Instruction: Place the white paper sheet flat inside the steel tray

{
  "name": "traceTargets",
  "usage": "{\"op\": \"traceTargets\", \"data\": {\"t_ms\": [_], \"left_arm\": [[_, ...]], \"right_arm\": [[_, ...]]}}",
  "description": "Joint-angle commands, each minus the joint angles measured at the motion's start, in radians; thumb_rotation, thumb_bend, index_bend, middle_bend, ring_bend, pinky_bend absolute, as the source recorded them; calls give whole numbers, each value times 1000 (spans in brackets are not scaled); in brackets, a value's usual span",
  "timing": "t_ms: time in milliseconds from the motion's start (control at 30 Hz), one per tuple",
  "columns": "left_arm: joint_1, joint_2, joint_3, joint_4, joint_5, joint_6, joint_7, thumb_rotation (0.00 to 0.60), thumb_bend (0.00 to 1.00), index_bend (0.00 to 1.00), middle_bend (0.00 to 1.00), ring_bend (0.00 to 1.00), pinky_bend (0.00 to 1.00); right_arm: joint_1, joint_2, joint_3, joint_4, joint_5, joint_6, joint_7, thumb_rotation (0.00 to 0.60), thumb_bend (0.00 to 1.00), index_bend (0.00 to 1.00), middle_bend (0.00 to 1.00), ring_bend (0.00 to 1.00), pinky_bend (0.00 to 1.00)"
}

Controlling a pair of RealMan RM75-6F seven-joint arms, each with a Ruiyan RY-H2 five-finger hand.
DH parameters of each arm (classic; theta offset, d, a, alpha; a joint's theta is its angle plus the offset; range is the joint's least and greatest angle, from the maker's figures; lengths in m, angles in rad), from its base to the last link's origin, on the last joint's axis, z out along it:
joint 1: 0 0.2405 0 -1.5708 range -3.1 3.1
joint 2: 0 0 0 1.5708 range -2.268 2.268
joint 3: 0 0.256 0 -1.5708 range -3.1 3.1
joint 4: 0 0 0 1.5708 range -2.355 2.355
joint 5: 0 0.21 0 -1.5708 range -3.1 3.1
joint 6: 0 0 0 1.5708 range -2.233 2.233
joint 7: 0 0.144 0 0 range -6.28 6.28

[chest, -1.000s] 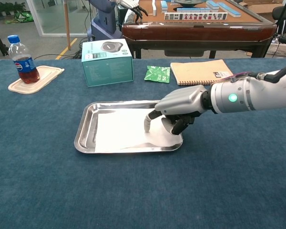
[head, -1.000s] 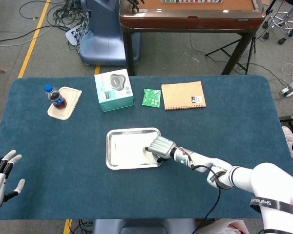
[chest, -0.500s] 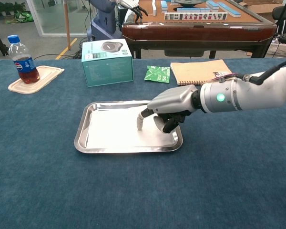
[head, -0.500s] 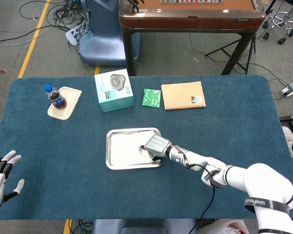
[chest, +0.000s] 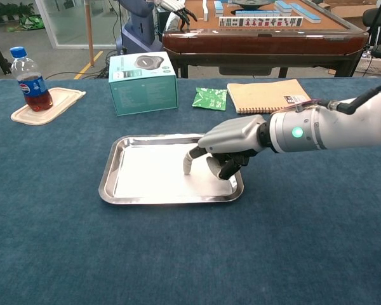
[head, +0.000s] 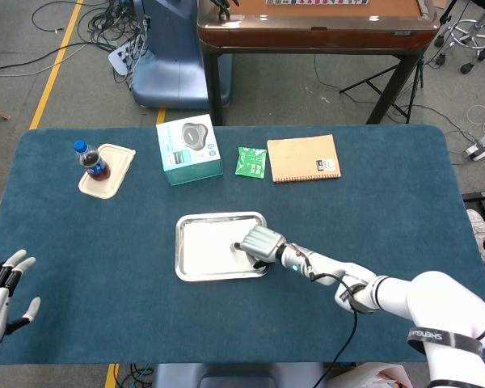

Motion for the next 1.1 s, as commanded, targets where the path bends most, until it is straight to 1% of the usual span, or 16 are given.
{"op": "traceTargets", "data": {"t_ms": [33, 267, 467, 700, 833, 1100], "left_arm": [[-1, -1, 0, 0, 1, -1, 1, 600, 310, 200, 116, 145, 111], [0, 0, 0, -1, 0, 1, 2, 600, 310, 200, 116, 145, 111], [-1, 1, 0, -5, 3, 1, 6, 600, 310, 200, 116, 146, 111], [1, 4, 0, -9, 1, 4, 10, 600, 310, 200, 116, 146, 111], [5, 6, 1, -9, 0, 10, 10, 600, 310, 200, 116, 146, 111], [12, 7, 2, -2, -4, 14, 2, 600, 310, 200, 116, 146, 111]], "right_arm": [[-7, 7, 8, -11, 4, 15, 3, 372, 1000, 248, 1000, 1000, 1000], [-7, 17, 30, -12, 14, 30, 9, 369, 1000, 248, 1000, 1000, 1000], [16, -22, 59, 15, 28, 9, 15, 371, 1000, 248, 1000, 1000, 1000], [55, -72, 87, 30, 19, 2, 29, 369, 1000, 248, 1000, 1000, 1000], [69, -86, 89, 24, 3, 8, 39, 370, 1000, 248, 1000, 1000, 1000], [75, -83, 62, 10, -22, 12, 46, 369, 1000, 248, 1000, 1000, 1000]]}}
